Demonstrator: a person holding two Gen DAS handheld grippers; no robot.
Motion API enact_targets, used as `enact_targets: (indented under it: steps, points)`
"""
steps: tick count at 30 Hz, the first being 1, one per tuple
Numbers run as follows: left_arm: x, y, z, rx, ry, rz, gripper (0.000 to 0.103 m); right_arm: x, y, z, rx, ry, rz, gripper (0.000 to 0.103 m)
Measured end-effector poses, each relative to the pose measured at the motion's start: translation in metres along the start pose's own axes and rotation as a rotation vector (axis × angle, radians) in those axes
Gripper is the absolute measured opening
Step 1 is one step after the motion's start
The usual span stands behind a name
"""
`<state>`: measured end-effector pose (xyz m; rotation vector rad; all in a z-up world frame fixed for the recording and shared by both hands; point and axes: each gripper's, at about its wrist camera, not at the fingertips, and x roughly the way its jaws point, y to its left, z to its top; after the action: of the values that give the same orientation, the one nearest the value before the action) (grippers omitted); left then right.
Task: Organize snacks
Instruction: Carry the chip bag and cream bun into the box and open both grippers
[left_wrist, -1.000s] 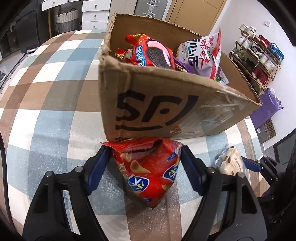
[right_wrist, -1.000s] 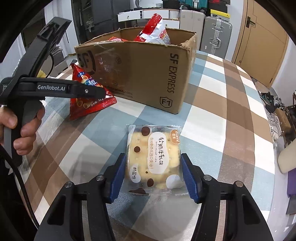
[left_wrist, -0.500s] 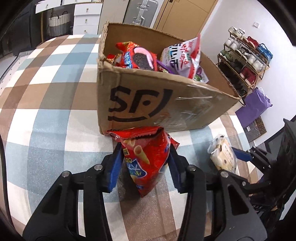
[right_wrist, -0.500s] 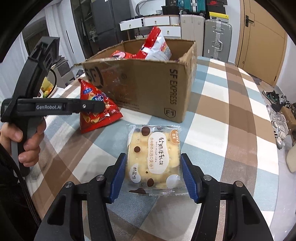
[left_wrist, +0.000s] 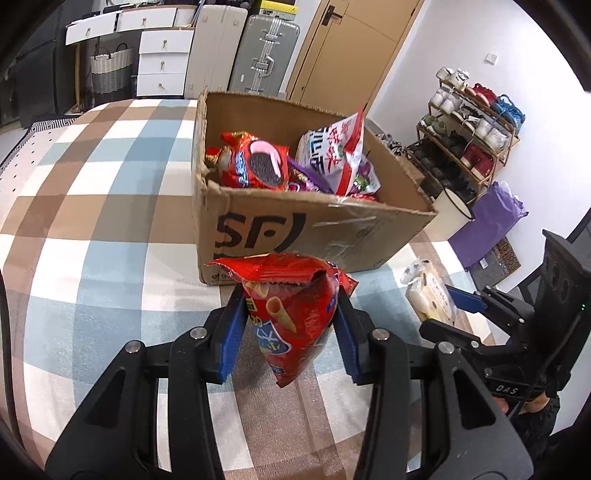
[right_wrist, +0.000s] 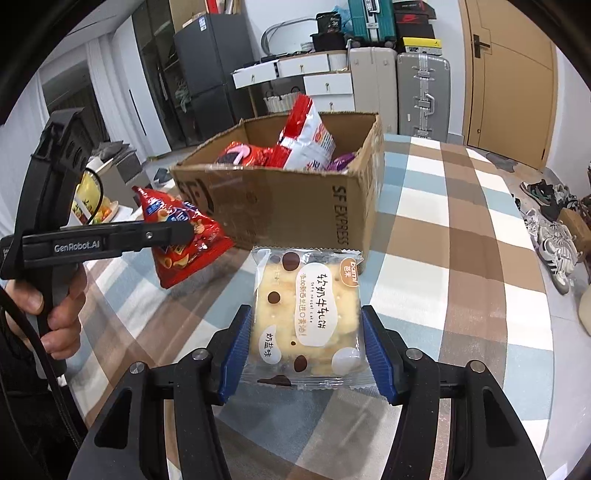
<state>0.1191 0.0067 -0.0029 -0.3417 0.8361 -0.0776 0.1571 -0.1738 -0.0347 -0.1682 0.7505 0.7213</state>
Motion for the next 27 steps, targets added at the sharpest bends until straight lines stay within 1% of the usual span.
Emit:
enact_targets:
  steps: [3, 8, 15, 22, 27]
  points:
    - [-0.01, -0.001, 0.002, 0.008, -0.013, -0.003, 0.042, -0.003, 0.0, 0.003, 0.019, -0.023, 0.006, 0.058]
    - [-0.027, -0.003, 0.006, 0.032, -0.044, -0.01, 0.042, -0.009, -0.001, 0.01, 0.087, -0.074, 0.028, 0.058]
    - [-0.052, -0.003, 0.013, 0.032, -0.087, -0.034, 0.042, -0.016, -0.002, 0.022, 0.162, -0.136, 0.045, 0.058]
    - [-0.071, -0.006, 0.026, 0.032, -0.127, -0.042, 0.042, -0.019, -0.001, 0.034, 0.185, -0.156, 0.036, 0.058]
    - [-0.081, -0.011, 0.035, 0.043, -0.153, -0.045, 0.042, -0.024, 0.004, 0.04, 0.168, -0.169, 0.039, 0.058]
